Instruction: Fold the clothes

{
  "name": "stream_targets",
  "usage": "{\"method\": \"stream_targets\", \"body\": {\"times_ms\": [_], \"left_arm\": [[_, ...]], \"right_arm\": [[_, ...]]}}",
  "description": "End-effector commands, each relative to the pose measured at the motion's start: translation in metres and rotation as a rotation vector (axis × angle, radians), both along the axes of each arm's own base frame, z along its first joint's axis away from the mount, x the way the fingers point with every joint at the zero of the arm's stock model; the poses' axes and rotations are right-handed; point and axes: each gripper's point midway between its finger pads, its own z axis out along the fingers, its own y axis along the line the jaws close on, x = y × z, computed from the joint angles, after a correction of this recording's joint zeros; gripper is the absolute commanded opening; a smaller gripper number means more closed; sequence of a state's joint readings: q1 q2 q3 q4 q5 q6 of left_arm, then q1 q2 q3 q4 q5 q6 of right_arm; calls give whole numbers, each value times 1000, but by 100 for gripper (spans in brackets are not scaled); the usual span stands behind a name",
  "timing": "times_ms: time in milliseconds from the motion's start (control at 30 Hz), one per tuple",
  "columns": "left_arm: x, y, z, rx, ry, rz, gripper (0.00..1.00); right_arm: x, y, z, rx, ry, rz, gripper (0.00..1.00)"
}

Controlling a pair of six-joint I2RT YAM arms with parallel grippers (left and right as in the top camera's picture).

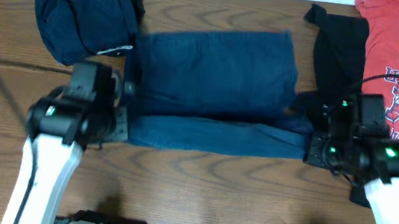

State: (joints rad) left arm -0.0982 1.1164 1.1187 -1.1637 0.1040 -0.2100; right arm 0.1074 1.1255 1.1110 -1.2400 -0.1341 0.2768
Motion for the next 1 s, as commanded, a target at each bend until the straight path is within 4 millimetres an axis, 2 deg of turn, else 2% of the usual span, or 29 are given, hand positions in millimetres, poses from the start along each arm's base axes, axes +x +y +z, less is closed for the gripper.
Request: {"method": "stream_targets", "body": {"times_ms": [0,200,300,433,600,700,967], "left_arm": [[-14,-4,18,-56,-65,23,6],[-40,-2,34,-78,-120,51,5],[-42,-2,38,-78,-145,51,6],[-29,-3,41,-81,-181,50,6],[5,-2,40,-68,-222,58,6],[26,0,30,-42,-207,69,6],[73,17,-17,85,-108,116,6]], "right_arm": [[-4,-13,19,-47,-61,-15,1],[-28,-15,39,-47,-97,-6,1],[-24,-14,51,-41,-170,-7,1],[0,-12,60,-38,-259,1,1],[45,-9,53,-41,-306,9,1],[72,-6,39,-43,-289,13,1],[140,7,-17,-37,-252,78,1]]}}
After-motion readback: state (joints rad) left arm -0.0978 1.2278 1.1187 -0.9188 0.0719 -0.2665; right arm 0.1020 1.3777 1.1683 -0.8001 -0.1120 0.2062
